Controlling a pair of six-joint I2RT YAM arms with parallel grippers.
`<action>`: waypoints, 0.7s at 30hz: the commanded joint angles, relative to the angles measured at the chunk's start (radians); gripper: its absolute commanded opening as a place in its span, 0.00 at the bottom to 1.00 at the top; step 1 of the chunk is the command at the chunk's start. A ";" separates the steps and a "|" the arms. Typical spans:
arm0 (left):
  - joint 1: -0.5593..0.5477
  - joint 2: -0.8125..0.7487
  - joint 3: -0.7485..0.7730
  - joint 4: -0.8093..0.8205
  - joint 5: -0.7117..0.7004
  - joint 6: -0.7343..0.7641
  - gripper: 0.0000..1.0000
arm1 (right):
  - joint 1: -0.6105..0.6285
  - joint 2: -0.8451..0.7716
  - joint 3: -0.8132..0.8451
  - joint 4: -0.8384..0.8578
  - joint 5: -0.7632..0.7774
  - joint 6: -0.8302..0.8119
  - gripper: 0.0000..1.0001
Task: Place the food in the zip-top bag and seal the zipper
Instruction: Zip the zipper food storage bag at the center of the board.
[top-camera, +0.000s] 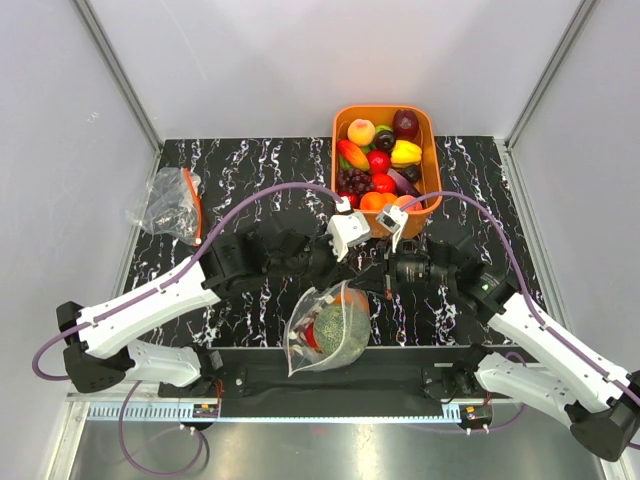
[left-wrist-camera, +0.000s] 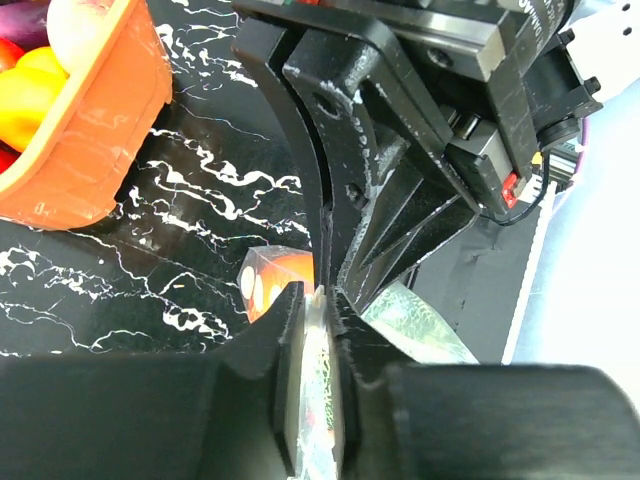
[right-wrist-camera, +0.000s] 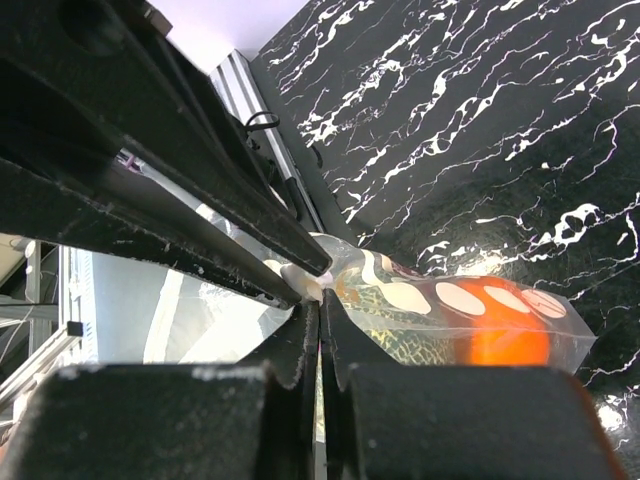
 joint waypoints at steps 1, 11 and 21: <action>-0.003 -0.013 -0.008 0.055 0.024 0.001 0.22 | 0.011 -0.027 0.037 0.040 -0.011 0.007 0.00; -0.003 -0.001 -0.022 0.037 0.058 -0.001 0.08 | 0.011 -0.026 0.038 0.042 -0.009 0.007 0.00; -0.002 -0.062 -0.060 0.078 0.141 -0.019 0.00 | 0.011 -0.066 -0.048 0.158 -0.081 -0.085 0.25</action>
